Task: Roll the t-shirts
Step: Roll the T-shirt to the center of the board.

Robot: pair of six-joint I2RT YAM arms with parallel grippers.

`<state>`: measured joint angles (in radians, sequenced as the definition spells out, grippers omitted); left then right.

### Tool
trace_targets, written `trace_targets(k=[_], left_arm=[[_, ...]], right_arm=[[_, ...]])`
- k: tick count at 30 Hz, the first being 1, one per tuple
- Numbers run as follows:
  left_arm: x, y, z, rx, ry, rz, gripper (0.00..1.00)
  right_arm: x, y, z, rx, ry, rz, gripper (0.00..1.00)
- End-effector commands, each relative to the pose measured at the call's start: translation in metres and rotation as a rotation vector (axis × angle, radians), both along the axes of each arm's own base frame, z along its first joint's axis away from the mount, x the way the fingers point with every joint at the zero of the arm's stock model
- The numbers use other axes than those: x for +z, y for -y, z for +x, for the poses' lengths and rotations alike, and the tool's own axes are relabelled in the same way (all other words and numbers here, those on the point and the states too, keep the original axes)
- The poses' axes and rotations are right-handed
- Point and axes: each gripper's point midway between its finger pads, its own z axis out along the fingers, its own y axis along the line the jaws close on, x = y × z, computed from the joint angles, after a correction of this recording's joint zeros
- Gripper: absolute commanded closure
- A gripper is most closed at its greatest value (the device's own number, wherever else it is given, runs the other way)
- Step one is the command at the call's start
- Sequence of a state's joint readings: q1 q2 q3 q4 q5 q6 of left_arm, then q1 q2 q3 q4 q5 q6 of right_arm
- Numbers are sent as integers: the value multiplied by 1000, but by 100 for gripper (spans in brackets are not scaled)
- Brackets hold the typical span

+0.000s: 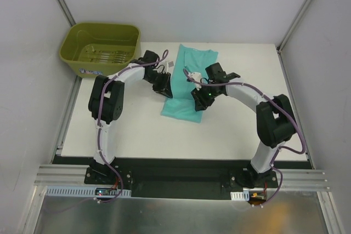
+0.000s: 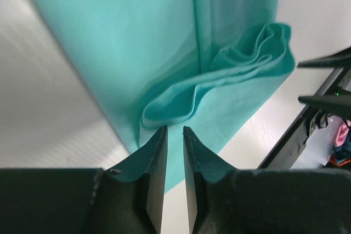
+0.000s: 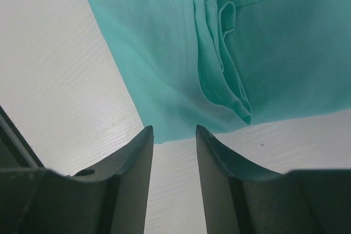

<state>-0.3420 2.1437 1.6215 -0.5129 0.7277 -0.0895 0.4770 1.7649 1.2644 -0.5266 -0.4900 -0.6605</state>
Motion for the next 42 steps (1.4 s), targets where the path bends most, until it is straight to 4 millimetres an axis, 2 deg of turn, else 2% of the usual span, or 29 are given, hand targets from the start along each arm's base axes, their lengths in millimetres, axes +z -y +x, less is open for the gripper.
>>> trace_targets(k=[1,2,3,5,10,12,15,16,18,19,24,27,28,30,31,32,34,35,37,38,40,41,42], left_arm=[[19,-20,-28,36,-38,-2,82],[13,-22,-46,47,-101,-6,82],[18,-21,-52,51,-111,-20,81],[12,-21,-62,64,-146,-25,80],[-17,-27,-53,106,-176,52,78],[-29,-27,-55,129,-215,73,76],[-39,-29,-71,155,-241,126,76],[-47,-32,-87,153,-273,143,76],[-46,-28,-97,169,-253,152,75],[-53,-31,-112,180,-285,170,73],[-46,-13,-143,141,-228,177,68],[-34,-10,-146,152,-184,187,60],[-29,-14,-140,172,-158,204,57],[-12,-24,-140,194,-151,230,51],[-4,-31,-134,225,-145,229,49],[6,-39,-138,245,-155,234,45],[11,-50,-140,287,-179,234,42],[16,-49,-146,278,-194,212,41],[12,-46,-161,273,-266,188,39],[9,-43,-168,268,-317,175,39],[-3,-42,-175,300,-377,173,38],[-8,-40,-177,303,-407,167,38],[-10,-36,-174,304,-404,141,38]], right_arm=[[4,-11,10,-39,-39,45,60],[2,-12,10,-41,-49,46,60],[0,-12,10,-44,-59,45,60],[-9,-11,13,-64,-70,16,61],[-26,-4,20,-76,-83,-69,64],[-30,-8,28,-74,-90,-85,64],[-36,-8,33,-84,-113,-122,64],[-37,-8,31,-81,-129,-128,64],[-38,-10,33,-68,-144,-131,64],[-41,-7,28,-63,-170,-150,64],[-43,-1,18,-20,-221,-178,65],[-34,1,11,-27,-229,-172,65],[-21,1,11,-48,-212,-159,65],[-6,7,13,-87,-181,-147,63],[12,10,14,-130,-142,-118,58],[19,16,16,-165,-131,-102,56],[33,22,16,-217,-112,-69,52],[38,29,12,-259,-124,-54,51],[38,33,6,-305,-160,-41,48],[30,38,-1,-365,-219,-46,48],[19,43,-5,-416,-257,-33,46],[8,46,-15,-458,-309,-34,45],[6,44,-16,-469,-336,-5,41]])
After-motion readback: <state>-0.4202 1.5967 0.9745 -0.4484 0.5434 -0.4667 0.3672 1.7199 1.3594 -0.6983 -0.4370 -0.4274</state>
